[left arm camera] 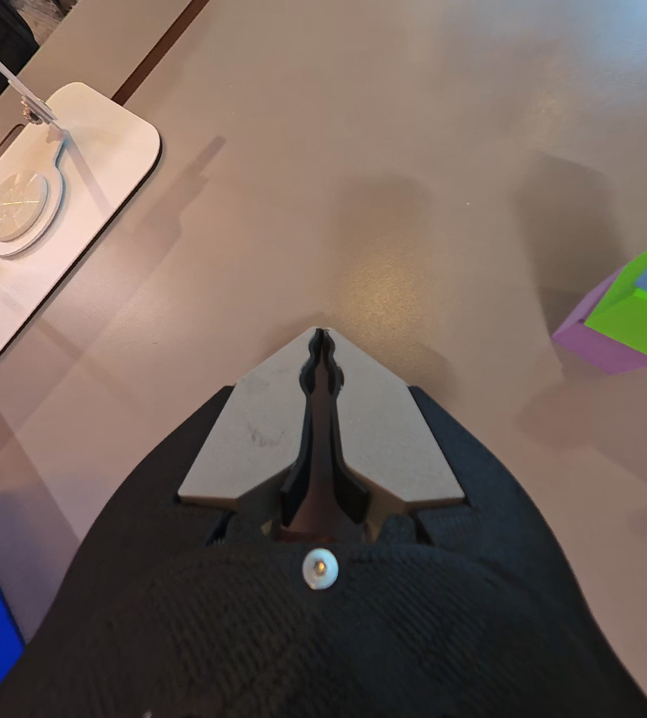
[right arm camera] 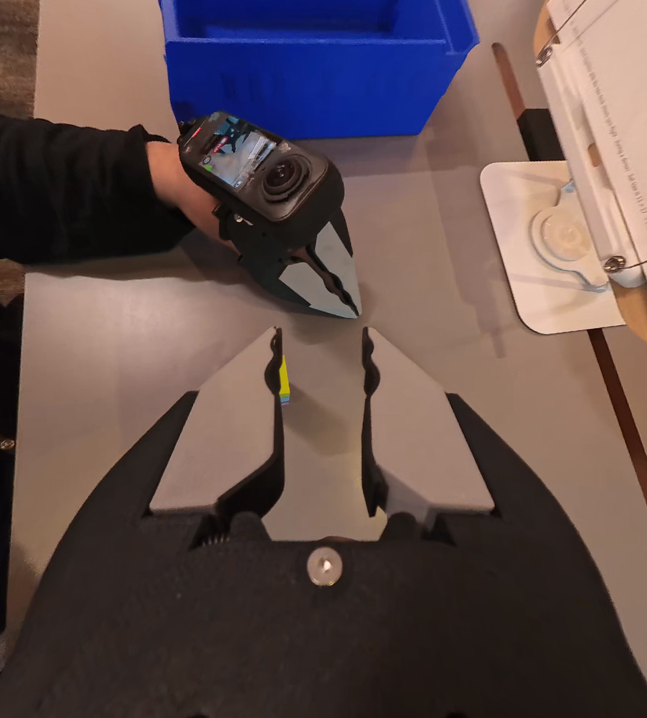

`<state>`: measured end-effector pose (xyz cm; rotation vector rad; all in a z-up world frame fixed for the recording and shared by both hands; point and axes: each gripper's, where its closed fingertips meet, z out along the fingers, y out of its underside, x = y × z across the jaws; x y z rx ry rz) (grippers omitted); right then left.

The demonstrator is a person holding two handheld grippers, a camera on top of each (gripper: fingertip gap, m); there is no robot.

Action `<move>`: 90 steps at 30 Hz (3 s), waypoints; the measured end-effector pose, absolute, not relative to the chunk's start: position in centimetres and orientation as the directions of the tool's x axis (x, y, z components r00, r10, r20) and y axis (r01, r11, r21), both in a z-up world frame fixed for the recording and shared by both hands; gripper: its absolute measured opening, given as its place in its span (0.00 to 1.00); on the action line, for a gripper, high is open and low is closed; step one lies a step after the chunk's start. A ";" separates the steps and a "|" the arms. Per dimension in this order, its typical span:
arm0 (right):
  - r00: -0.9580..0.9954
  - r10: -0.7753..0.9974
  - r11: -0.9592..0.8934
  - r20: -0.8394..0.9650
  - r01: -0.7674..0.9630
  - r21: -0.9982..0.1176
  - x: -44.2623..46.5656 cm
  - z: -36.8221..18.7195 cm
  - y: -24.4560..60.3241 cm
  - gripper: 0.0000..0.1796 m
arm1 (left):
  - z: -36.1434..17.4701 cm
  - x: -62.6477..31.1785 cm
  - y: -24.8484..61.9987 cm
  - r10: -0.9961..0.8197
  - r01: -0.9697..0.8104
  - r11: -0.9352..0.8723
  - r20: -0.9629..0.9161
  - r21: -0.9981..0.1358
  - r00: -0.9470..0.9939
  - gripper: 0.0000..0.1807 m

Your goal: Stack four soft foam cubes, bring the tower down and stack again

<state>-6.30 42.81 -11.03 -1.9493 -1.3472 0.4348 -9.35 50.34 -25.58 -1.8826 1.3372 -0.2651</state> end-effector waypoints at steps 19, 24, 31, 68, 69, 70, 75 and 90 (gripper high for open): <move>0.592 0.804 -0.275 0.050 0.446 -0.852 -1.5 -16.2 41.9 0.18 | -25.6 -9.4 50.3 -0.864 -0.703 -0.124 -0.272 -0.701 0.424 0.00; 0.574 0.814 -0.192 0.094 0.418 -0.888 -2.1 -15.6 41.0 0.14 | -25.6 -9.4 50.3 -0.863 -0.704 -0.122 -0.275 -0.700 0.423 0.00; 0.558 0.812 -0.142 0.169 0.471 -0.871 -3.6 -16.2 40.5 0.03 | -25.6 -9.4 50.3 -0.862 -0.705 -0.120 -0.279 -0.699 0.423 0.00; 0.403 0.913 -0.040 0.071 0.262 -0.964 -8.5 -14.4 36.8 0.00 | -25.6 -9.4 50.3 -0.857 -0.711 -0.110 -0.296 -0.695 0.422 0.00; 0.404 0.912 -0.036 0.074 0.259 -0.965 -8.5 -14.3 36.7 0.00 | -25.6 -9.4 50.3 -0.856 -0.711 -0.109 -0.298 -0.694 0.422 0.00; 0.405 0.911 -0.033 0.076 0.257 -0.966 -8.5 -14.2 36.7 0.00 | -25.6 -9.4 50.3 -0.856 -0.712 -0.108 -0.299 -0.694 0.422 0.00; 0.403 0.912 -0.032 0.068 0.237 -0.971 -8.7 -14.1 36.6 0.00 | -25.6 -9.4 50.3 -0.855 -0.712 -0.108 -0.301 -0.694 0.422 0.00; 0.404 0.914 -0.062 0.028 0.207 -0.976 -8.6 -13.9 36.6 0.02 | -25.6 -9.4 50.3 -0.856 -0.712 -0.108 -0.300 -0.694 0.422 0.00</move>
